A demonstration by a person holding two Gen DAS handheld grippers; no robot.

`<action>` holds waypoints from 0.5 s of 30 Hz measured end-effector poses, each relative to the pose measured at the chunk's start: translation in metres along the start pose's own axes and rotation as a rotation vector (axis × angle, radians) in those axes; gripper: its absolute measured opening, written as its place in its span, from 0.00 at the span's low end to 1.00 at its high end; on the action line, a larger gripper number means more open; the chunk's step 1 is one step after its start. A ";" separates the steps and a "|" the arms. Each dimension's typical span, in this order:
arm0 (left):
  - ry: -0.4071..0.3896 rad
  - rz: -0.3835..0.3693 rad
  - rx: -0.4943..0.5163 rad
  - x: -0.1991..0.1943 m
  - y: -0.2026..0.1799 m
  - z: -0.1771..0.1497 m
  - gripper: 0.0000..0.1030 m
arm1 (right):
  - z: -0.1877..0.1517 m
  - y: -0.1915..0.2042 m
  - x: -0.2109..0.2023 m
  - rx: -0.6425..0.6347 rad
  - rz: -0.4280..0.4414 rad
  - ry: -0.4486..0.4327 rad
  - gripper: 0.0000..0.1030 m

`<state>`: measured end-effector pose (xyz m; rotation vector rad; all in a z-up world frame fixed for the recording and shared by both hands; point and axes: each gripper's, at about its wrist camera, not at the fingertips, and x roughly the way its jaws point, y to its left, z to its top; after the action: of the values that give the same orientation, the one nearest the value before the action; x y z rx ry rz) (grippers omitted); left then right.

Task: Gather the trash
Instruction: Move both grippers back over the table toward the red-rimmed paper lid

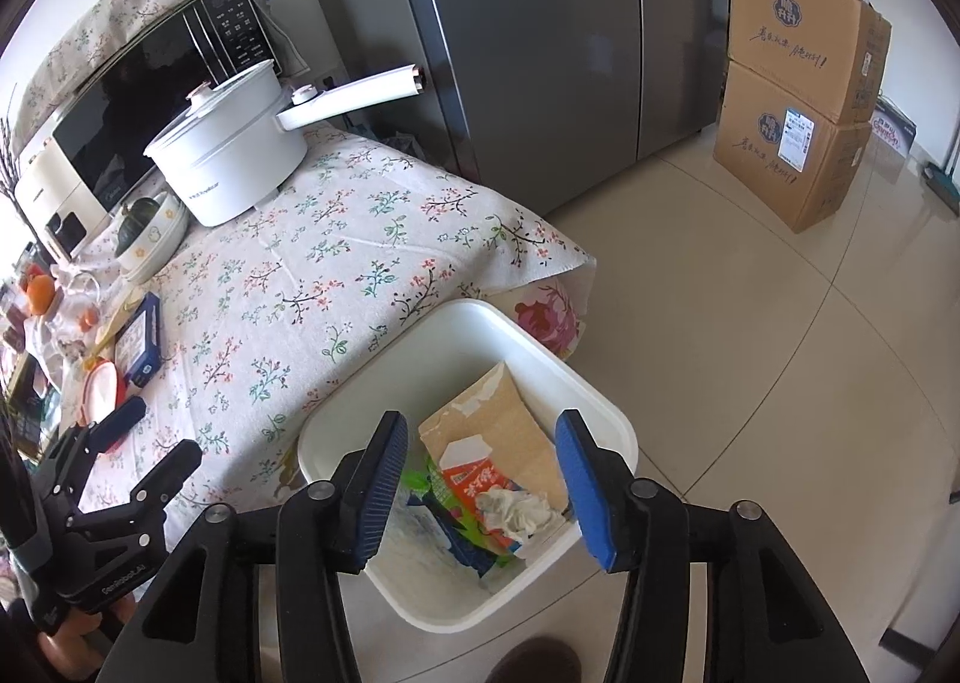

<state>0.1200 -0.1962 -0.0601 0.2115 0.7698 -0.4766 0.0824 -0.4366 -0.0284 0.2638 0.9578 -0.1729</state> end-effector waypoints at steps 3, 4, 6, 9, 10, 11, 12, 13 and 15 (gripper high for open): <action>-0.002 0.008 -0.010 -0.001 0.007 0.000 0.81 | 0.000 0.001 0.000 0.005 -0.003 -0.003 0.58; -0.002 0.013 -0.013 -0.002 0.009 0.000 0.82 | 0.001 0.002 0.000 0.007 -0.004 -0.003 0.58; -0.004 0.023 -0.019 -0.004 0.014 0.000 0.82 | 0.002 0.004 0.000 0.008 -0.006 -0.005 0.60; -0.006 0.038 -0.036 -0.006 0.025 0.000 0.83 | 0.005 0.008 0.000 0.010 -0.003 -0.012 0.62; -0.007 0.044 -0.042 -0.007 0.029 -0.001 0.83 | 0.006 0.010 0.001 0.009 0.000 -0.014 0.62; -0.008 0.051 -0.048 -0.009 0.032 -0.001 0.84 | 0.007 0.013 0.001 0.008 0.001 -0.017 0.63; -0.009 0.057 -0.054 -0.010 0.036 -0.001 0.84 | 0.009 0.017 0.003 0.004 0.000 -0.019 0.65; -0.010 0.064 -0.060 -0.011 0.041 -0.002 0.84 | 0.010 0.021 0.004 -0.003 0.001 -0.019 0.66; -0.009 0.078 -0.072 -0.013 0.050 -0.003 0.85 | 0.012 0.030 0.007 -0.017 0.005 -0.020 0.67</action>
<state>0.1346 -0.1468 -0.0518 0.1716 0.7656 -0.3748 0.1032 -0.4114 -0.0232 0.2489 0.9383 -0.1621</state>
